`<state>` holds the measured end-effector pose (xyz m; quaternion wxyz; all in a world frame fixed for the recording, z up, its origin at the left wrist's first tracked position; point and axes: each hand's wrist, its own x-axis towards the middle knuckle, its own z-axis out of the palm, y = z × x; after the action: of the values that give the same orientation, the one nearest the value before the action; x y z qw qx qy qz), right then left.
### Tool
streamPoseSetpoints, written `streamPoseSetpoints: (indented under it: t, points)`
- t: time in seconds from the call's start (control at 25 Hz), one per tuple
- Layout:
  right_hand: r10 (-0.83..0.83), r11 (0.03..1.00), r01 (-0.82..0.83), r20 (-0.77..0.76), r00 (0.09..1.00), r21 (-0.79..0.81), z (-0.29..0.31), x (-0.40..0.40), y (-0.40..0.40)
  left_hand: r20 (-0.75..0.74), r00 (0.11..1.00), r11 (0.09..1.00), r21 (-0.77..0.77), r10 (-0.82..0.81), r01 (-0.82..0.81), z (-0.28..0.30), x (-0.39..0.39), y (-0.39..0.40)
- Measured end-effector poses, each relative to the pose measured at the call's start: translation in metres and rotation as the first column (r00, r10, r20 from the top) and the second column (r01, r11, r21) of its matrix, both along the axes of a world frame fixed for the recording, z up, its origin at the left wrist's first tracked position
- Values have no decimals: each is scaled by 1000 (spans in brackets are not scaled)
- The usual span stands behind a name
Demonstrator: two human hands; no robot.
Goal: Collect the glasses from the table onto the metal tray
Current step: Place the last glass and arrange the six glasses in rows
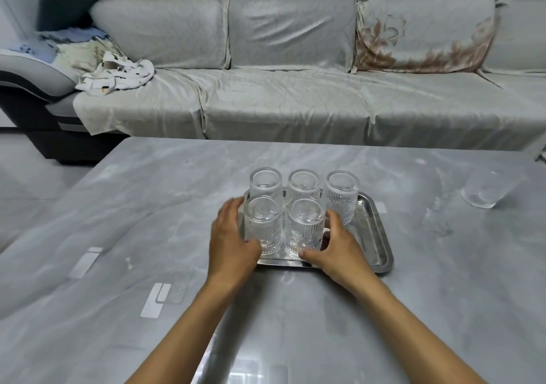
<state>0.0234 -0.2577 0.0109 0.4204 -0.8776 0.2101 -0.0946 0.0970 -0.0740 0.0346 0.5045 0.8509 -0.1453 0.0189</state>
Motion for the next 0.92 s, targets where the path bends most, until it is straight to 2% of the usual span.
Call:
streamPoseSetpoints:
  t: [0.04, 0.12, 0.2, 0.28, 0.4, 0.48, 0.6, 0.64, 0.72, 0.8, 0.92]
  points:
    - [19, 999, -18, -16, 1000, 36, 5, -5, -6, 137, 990, 1000, -10, 26, -25, 6, -9, -3]
    - [-25, 997, 24, 20, 999, 75, 19, -16, -27, 331, 943, 998, -34, -37, 51, 21, -31, -20]
    - [-145, 985, 130, 123, 982, 117, 38, -33, -58, 378, 905, 978, 17, -197, 206, 31, -55, -51]
    - [-287, 951, 253, 209, 935, 176, 54, -54, -94, 320, 862, 919, 154, -394, 363, 33, -77, -88]
    - [-498, 866, 456, 267, 825, 208, 62, -92, -151, 199, 752, 760, 363, -629, 539, 24, -91, -148]
    - [-571, 821, 554, 240, 785, 139, 57, -110, -185, 86, 682, 626, 494, -726, 604, 13, -88, -186]
    - [-608, 785, 618, 219, 764, 22, 46, -122, -224, -109, 624, 436, 623, -773, 649, 4, -76, -230]
    - [-597, 785, 618, 215, 773, -41, 43, -122, -235, -161, 606, 384, 642, -779, 664, 2, -72, -243]
    - [-504, 801, 534, 177, 845, -271, 39, -113, -258, -242, 571, 273, 692, -785, 668, 2, -64, -266]
    - [-421, 798, 397, 52, 905, -454, 44, -94, -280, -266, 548, 161, 776, -793, 610, 3, -56, -284]
    - [-413, 813, 307, -118, 903, -495, 46, -69, -303, -285, 536, 106, 804, -794, 585, 0, -56, -288]
